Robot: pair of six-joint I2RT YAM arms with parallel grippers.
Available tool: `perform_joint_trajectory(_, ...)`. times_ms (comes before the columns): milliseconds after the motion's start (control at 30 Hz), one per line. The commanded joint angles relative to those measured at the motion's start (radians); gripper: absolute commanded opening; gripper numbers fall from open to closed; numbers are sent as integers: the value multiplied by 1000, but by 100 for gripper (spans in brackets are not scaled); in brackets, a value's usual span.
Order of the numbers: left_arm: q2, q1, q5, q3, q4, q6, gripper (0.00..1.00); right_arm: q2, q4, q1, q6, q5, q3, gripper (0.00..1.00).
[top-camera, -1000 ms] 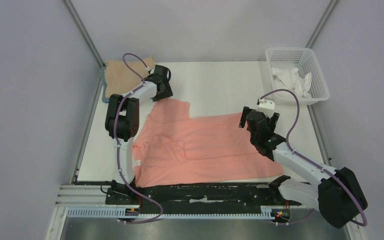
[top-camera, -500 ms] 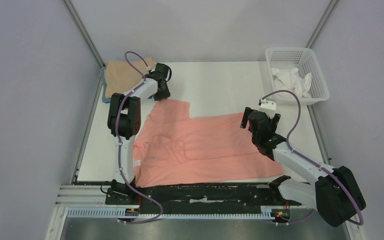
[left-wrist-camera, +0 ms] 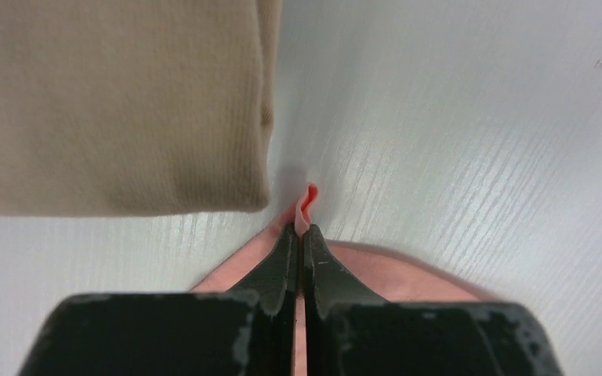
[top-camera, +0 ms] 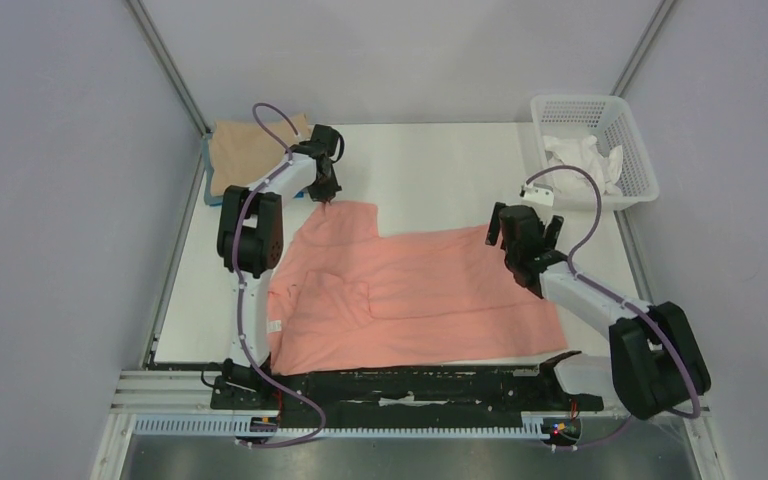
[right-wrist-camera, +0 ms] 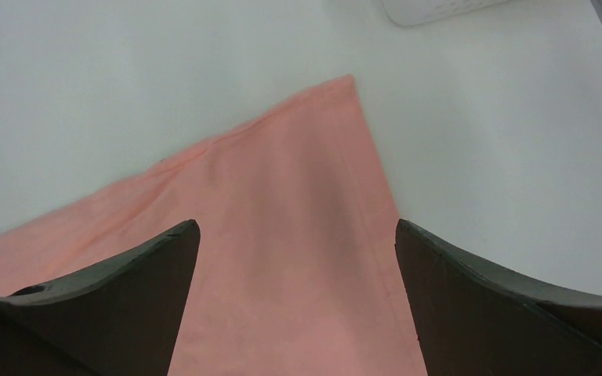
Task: Fold and stack the t-shirts
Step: Grab the side of the flattened tshirt furthest away from the robot with both arms
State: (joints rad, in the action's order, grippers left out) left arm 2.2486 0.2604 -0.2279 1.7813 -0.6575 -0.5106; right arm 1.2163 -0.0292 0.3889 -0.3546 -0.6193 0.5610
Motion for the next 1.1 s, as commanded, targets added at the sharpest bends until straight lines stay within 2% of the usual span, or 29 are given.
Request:
perform_joint_trajectory(0,-37,2,22,-22,-77,12,2,159,-8,-79,8,39,160,96)
perform_joint_trajectory(167,-93,3,40,-74,-23,8,2,386,25,-126,28,-50,343,93)
perform_joint_trajectory(300,-131,10,20,-112,1,26,2,564,107,-167,10,-69,497,86)
perform_joint_trajectory(433,-151,11,4,-130,7,16,2,664,156,-176,-10,-75,565,80)
perform_joint_trajectory(633,-177,12,25,-156,27,9,2,668,193,-190,-36,-65,522,71)
perform_joint_trajectory(767,-199,13,29,-178,36,5,2,622,188,-193,-71,-45,444,51)
perform_joint_trajectory(900,-224,13,27,-207,43,-1,2,585,174,-193,-87,-27,398,45)
perform_joint_trajectory(1067,-269,15,33,-255,63,-10,2,577,143,-193,-101,-32,384,22)
